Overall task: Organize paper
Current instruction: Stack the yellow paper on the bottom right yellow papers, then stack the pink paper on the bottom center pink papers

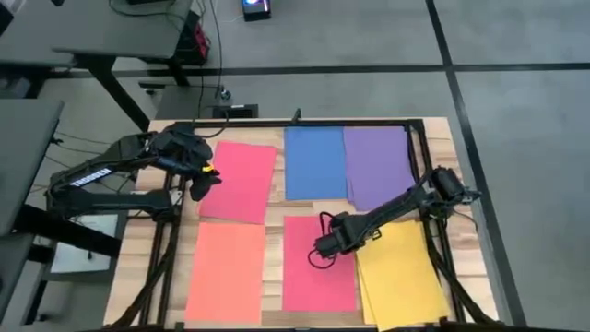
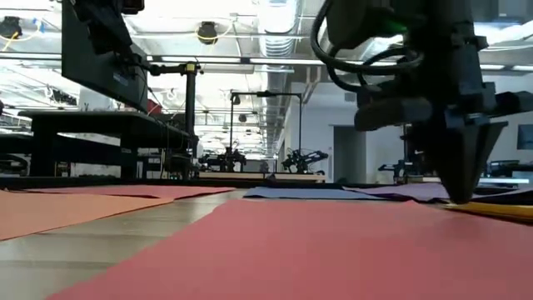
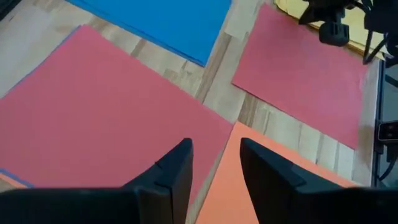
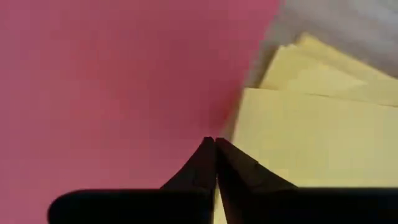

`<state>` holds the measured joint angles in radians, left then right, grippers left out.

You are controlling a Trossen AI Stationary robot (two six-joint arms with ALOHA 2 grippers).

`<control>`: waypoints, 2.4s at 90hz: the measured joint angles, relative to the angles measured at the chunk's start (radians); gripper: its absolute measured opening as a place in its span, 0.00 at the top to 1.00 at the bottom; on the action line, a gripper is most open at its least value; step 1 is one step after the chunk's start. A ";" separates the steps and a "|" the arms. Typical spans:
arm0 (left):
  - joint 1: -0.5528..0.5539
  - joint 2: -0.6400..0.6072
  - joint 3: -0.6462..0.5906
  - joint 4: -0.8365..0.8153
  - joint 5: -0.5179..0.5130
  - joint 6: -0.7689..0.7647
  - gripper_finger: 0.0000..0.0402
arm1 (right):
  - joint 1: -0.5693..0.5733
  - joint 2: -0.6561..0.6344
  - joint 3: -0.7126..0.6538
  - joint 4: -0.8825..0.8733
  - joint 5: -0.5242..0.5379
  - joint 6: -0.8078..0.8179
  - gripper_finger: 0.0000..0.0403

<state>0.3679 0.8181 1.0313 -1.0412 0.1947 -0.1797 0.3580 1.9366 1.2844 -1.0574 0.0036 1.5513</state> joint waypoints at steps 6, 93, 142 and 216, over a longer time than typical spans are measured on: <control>0.000 0.000 0.000 0.000 0.000 0.000 0.71 | 0.000 0.000 -0.001 -0.014 0.003 -0.009 1.00; 0.000 0.000 0.000 0.004 -0.005 0.026 0.71 | -0.018 -0.002 -0.041 0.052 0.044 0.037 1.00; 0.000 0.000 0.000 0.004 -0.038 0.019 0.71 | -0.050 -0.001 -0.020 -0.007 0.050 0.045 1.00; 0.000 0.000 -0.032 0.016 -0.083 -0.060 0.71 | -0.161 -0.001 0.069 0.418 0.182 -0.174 0.80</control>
<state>0.3679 0.8178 0.9988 -1.0254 0.1121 -0.2397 0.1965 1.9354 1.3533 -0.6396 0.1856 1.3772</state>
